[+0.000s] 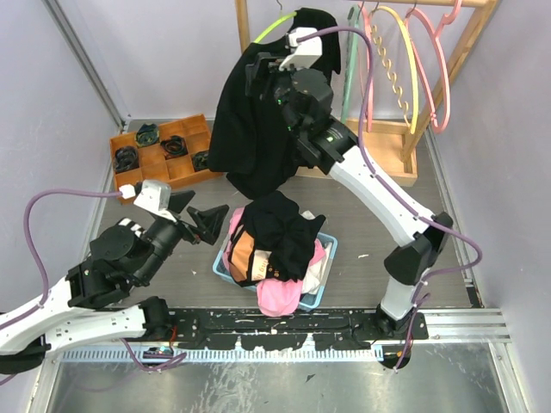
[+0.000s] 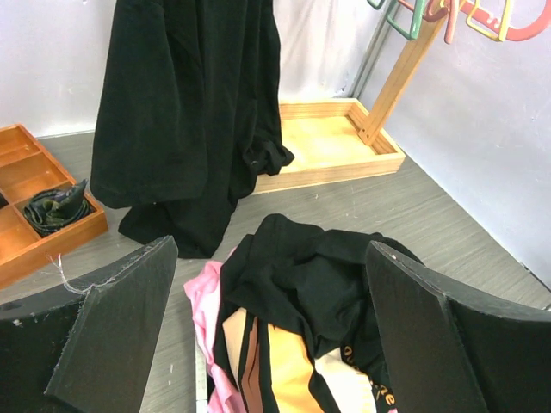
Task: Remove the t-shirt from the hanger
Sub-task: Pick up the hanger from the clothesline.
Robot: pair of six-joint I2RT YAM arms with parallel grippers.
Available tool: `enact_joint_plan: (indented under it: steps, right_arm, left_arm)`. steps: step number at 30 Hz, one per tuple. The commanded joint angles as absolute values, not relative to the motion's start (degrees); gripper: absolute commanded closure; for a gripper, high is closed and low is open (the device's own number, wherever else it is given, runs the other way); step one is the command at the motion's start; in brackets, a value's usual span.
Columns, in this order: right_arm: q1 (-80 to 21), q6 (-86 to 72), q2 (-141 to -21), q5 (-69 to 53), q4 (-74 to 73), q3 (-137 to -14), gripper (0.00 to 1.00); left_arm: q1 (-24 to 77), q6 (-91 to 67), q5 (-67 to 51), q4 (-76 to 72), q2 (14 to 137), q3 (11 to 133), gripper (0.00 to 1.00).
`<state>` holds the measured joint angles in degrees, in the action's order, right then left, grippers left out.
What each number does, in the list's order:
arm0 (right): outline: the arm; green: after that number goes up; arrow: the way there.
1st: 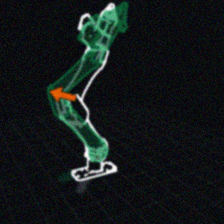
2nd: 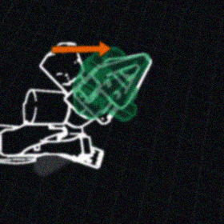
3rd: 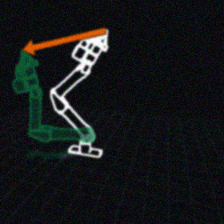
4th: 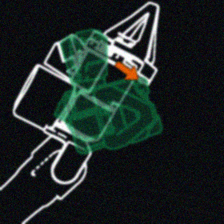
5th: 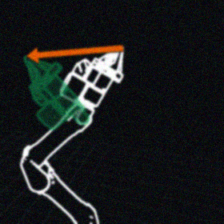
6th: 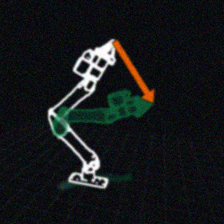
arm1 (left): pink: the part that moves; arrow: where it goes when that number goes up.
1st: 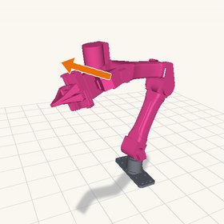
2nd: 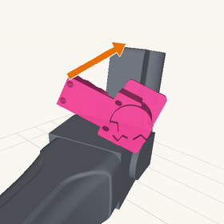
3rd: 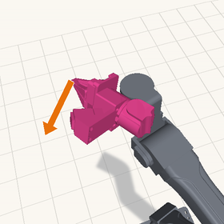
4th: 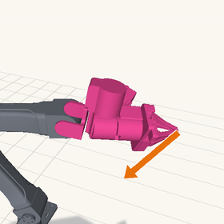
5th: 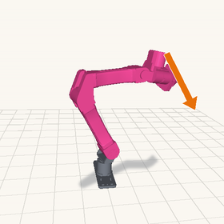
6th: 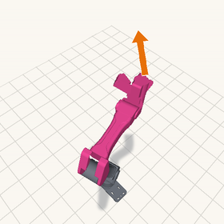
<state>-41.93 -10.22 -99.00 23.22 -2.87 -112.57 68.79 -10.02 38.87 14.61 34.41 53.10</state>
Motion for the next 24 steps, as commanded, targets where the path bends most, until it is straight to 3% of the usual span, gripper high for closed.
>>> enact_joint_plan:
  steps: [1,13,24]
  right_arm:
    - [-44.07,-13.12,-102.1,25.4,0.64,-120.25,0.24]
    - [-48.62,-14.22,-116.0,40.62,-1.75,-136.35,0.24]
    - [-49.22,-12.44,-121.12,46.21,0.41,-138.69,0.25]
  left_arm:
    - [68.92,-12.13,37.07,16.54,31.98,51.56,0.02]
    - [68.91,-13.02,37.52,18.51,26.42,49.65,0.02]
    - [68.95,-12.96,39.07,19.48,24.06,49.07,0.02]
